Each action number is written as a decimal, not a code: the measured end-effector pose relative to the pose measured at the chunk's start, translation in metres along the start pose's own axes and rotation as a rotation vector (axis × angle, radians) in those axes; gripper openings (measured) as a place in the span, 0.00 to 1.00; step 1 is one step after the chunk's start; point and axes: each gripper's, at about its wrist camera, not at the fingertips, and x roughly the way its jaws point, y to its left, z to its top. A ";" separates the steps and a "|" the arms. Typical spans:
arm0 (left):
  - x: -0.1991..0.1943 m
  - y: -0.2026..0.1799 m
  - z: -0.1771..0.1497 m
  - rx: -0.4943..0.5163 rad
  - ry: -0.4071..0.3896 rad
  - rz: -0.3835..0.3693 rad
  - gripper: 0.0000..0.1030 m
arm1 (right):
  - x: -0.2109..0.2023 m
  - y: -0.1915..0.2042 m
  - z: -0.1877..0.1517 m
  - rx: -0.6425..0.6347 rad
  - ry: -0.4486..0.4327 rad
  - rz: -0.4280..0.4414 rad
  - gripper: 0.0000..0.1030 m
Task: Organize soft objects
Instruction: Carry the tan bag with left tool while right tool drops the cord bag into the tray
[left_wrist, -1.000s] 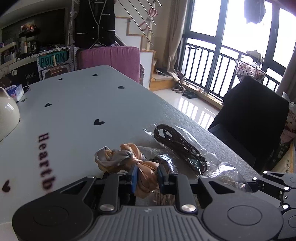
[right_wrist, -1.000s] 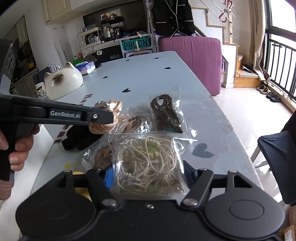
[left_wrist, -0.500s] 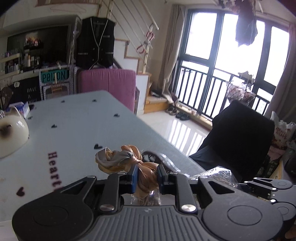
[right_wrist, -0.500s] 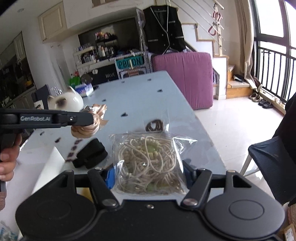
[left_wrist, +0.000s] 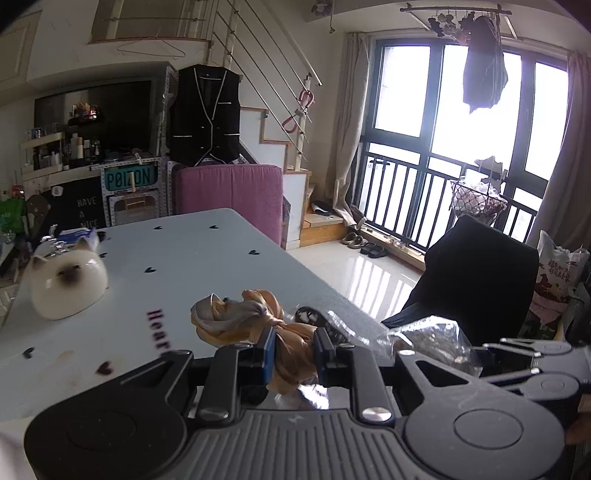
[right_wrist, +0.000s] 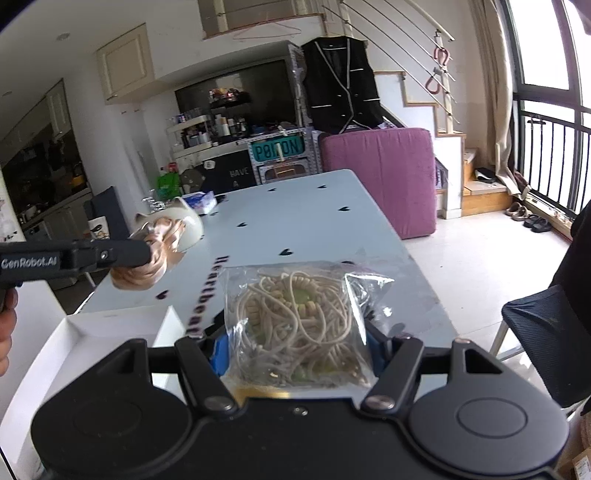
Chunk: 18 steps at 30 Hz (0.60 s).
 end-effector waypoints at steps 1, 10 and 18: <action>-0.007 0.002 -0.003 0.003 0.001 0.006 0.23 | -0.002 0.004 -0.002 0.000 0.002 0.008 0.67; -0.073 0.038 -0.035 0.006 0.007 0.085 0.23 | -0.009 0.041 -0.013 -0.015 0.021 0.070 0.67; -0.117 0.076 -0.070 -0.014 0.044 0.147 0.23 | -0.007 0.082 -0.025 -0.041 0.057 0.138 0.67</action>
